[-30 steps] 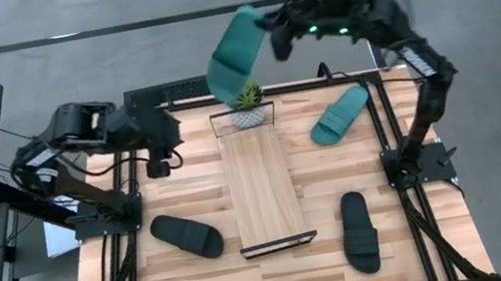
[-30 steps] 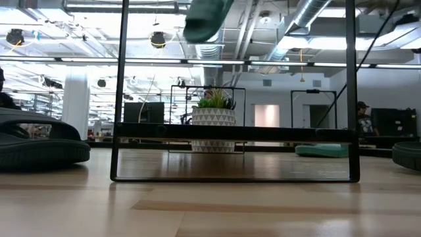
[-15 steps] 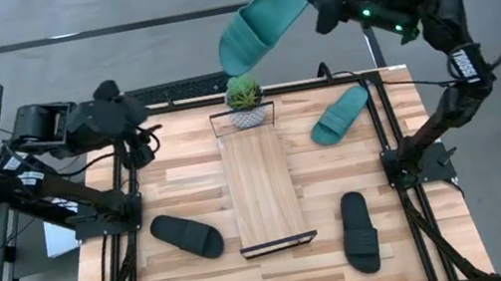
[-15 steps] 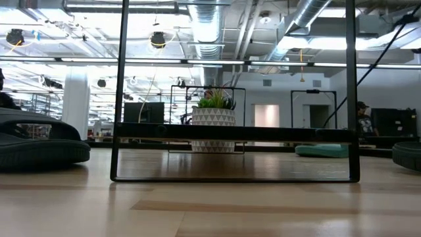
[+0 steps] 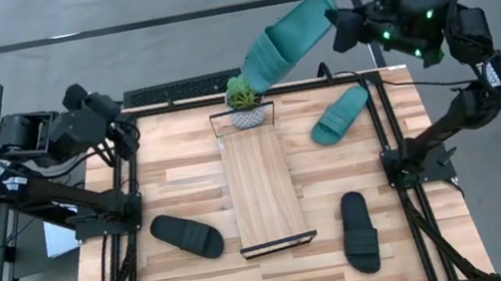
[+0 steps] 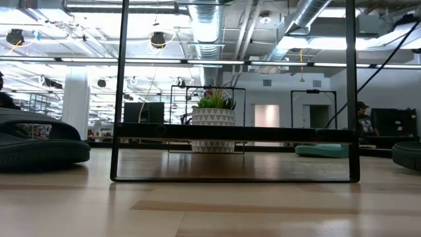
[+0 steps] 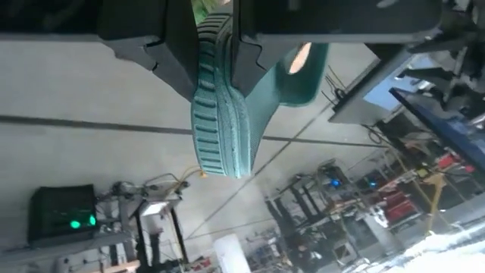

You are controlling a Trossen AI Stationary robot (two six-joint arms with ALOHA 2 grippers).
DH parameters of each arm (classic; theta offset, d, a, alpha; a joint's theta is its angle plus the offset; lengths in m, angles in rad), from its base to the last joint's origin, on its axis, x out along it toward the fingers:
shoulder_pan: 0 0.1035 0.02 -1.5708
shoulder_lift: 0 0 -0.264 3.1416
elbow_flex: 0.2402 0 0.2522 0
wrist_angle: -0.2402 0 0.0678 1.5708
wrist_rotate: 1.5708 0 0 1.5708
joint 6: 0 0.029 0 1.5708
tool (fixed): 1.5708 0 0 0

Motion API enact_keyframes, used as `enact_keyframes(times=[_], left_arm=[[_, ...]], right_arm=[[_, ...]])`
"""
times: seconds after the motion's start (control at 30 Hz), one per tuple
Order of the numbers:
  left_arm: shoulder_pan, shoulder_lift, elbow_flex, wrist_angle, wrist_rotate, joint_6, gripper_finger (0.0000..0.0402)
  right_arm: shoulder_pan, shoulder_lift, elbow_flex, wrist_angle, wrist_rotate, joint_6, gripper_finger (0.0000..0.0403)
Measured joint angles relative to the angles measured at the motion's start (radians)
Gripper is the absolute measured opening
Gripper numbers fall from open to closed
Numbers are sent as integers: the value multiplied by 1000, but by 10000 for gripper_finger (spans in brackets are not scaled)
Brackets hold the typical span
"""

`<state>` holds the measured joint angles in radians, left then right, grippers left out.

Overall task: Pick and place slides into the shelf
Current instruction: Put the left blue slides on the shelf

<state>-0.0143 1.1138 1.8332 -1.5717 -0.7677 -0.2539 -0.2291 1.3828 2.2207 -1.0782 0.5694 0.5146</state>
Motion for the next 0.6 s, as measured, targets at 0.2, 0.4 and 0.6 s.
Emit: enact_keyframes(times=[0.2,0.4,0.6], left_arm=[[0,-55,-84,30,0,-24,188],[0,-76,-135,90,1,-4,188],[0,-76,-138,99,1,3,188]], right_arm=[[69,-142,-261,47,129,97,40],[102,-311,-604,243,149,211,40],[118,-434,-878,421,154,321,40]])
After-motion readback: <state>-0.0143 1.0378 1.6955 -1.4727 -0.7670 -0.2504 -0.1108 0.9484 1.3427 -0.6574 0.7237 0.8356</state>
